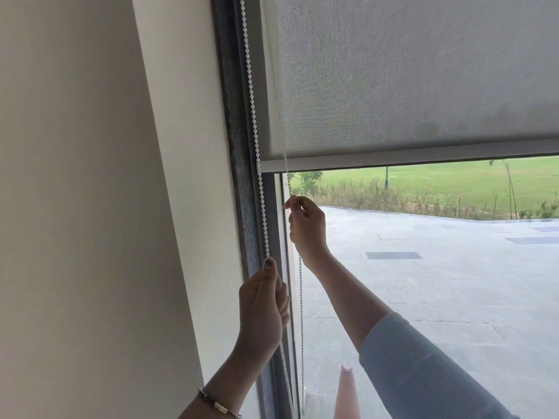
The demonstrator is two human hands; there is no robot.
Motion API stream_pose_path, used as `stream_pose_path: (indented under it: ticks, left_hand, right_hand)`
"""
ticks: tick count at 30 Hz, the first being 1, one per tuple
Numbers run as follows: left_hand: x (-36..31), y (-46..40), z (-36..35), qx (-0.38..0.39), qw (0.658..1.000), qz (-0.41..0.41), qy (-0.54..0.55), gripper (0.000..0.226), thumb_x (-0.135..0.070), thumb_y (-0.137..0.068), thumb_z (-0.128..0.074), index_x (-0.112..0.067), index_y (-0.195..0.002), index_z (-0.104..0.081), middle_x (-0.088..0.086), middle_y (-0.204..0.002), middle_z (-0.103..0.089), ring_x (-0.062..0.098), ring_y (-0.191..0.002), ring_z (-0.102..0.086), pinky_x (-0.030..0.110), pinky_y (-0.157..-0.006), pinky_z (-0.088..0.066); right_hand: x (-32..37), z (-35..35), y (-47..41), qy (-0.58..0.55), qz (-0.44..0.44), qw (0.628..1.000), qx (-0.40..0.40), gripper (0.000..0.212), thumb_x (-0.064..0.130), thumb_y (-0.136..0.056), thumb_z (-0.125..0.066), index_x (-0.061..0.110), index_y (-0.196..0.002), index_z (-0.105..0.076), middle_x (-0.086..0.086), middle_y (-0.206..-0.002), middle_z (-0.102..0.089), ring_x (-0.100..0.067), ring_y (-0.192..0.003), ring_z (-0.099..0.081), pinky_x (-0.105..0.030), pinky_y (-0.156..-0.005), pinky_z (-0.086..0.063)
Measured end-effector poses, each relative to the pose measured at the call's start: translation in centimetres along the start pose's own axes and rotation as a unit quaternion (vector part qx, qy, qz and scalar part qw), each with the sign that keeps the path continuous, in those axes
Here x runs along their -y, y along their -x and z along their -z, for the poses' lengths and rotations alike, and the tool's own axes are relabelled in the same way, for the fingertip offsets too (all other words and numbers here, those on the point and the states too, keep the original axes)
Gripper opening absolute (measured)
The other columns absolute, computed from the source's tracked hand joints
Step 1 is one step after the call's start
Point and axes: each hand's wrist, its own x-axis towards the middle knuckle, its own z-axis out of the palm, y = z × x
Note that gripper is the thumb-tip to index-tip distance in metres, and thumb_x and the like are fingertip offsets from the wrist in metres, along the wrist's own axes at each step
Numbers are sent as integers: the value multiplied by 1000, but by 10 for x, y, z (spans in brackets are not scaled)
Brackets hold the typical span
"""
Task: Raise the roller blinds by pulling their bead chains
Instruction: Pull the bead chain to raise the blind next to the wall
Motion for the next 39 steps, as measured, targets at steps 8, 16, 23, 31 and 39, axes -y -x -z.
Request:
stream_pose_path:
  ticks: [8, 16, 23, 31, 39]
  left_hand:
    - [-2, -11, -13, -3, 1000, 13, 8, 48, -33, -102, -41, -16, -59, -31, -2, -43, -25, 7, -35, -17, 15, -41, -13]
    - [-2, -17, -14, -6, 1000, 13, -14, 50, -32, -104, -40, -14, -59, -29, 2, -46, -23, 10, -36, -16, 17, -44, -12]
    - [-6, -20, -14, -9, 1000, 1, -10, 53, -31, -105, -38, -3, -62, -23, 5, -46, -21, 11, -36, -15, 26, -46, -7]
    - [-13, -29, -13, -2, 1000, -23, -5, 49, -30, -105, -37, -11, -61, -25, 1, -42, -25, 10, -33, -18, 27, -43, -8]
    - [-12, -28, -11, 2, 999, -44, -31, 50, -29, -106, -36, -9, -61, -25, 4, -43, -27, 13, -34, -21, 21, -40, -16]
  right_hand:
    - [-17, 5, 3, 88, 34, 995, -25, 39, 18, -100, -47, 29, -65, -59, 19, -39, -45, -3, -34, -28, -19, -41, -23]
    - [-26, 5, 3, 75, 37, 996, -32, 41, 15, -99, -45, 30, -63, -57, 15, -38, -41, -5, -37, -27, -22, -43, -21]
    - [-30, 4, 1, 96, 40, 994, -37, 37, 9, -96, -44, 27, -66, -56, 17, -41, -45, -4, -37, -28, -24, -44, -23]
    - [-38, 4, 8, 83, 25, 996, -39, 38, 6, -96, -45, 25, -67, -57, 19, -41, -47, -4, -39, -30, -24, -47, -25]
    - [-34, 3, 10, 69, 25, 997, -34, 39, 5, -96, -43, 28, -69, -58, 17, -43, -48, -11, -41, -31, -27, -48, -26]
